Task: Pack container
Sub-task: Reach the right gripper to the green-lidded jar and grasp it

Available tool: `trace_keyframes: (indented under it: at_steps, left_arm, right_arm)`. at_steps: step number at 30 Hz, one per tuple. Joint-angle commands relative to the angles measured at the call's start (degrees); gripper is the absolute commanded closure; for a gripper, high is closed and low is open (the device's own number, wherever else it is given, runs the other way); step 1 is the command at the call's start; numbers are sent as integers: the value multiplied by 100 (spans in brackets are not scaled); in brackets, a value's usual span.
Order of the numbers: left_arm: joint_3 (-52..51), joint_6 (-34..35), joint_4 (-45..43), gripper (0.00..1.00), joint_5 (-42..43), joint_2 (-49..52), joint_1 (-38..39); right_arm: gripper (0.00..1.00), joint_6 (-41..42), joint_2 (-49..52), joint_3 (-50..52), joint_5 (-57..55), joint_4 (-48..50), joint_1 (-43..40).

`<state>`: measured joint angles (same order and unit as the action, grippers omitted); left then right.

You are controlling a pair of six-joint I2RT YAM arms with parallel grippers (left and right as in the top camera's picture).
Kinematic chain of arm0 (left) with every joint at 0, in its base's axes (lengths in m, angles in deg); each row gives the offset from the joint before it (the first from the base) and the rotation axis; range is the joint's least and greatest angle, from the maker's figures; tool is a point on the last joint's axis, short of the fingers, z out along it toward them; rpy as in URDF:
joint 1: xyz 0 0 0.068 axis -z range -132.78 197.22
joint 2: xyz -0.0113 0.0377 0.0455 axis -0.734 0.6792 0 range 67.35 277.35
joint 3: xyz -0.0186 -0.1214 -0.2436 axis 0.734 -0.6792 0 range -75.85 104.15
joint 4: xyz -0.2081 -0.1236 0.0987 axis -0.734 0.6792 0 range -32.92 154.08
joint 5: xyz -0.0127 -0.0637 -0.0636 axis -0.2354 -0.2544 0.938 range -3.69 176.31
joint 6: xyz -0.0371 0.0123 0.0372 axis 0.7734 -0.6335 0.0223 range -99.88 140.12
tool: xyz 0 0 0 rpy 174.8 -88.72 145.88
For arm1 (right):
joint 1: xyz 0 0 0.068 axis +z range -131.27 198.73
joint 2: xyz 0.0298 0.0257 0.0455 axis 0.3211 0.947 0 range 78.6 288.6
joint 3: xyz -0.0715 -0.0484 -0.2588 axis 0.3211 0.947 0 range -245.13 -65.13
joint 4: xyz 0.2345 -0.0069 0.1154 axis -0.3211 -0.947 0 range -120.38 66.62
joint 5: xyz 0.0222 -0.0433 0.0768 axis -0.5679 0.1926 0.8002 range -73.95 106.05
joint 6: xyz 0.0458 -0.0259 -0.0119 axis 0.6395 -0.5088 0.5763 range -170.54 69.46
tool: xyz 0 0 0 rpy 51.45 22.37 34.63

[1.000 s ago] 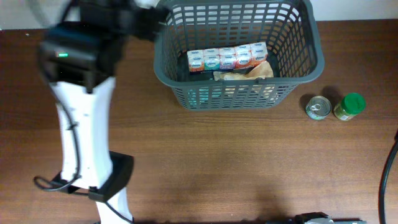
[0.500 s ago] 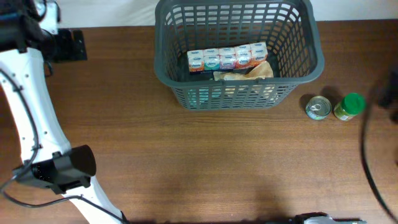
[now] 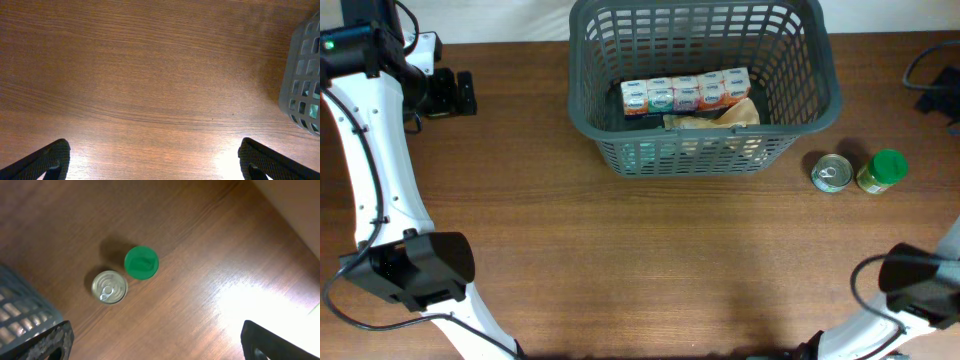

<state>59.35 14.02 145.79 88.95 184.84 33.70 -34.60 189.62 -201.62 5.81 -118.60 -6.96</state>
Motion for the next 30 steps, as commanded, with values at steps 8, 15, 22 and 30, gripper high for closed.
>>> trace_keyframes:
  at_steps: [8, 15, 22, 30]
  left_arm:
    - [-22, 92, 7, 1, 63, -9, -11]
    - [-22, 92, 7, 1, 63, -9, -11]
    - [-22, 92, 7, 1, 63, -9, -11]
    - [-22, 92, 4, 1, 63, -9, -11]
  right_arm:
    - [4, -219, 1759, 122, 1117, 315, -581]
    - [4, -337, 1956, 782, 1139, 879, -518]
    - [3, -354, 1956, 1578, 1460, 1526, -503]
    - [3, -348, 1956, 2374, 1523, 2197, -479]
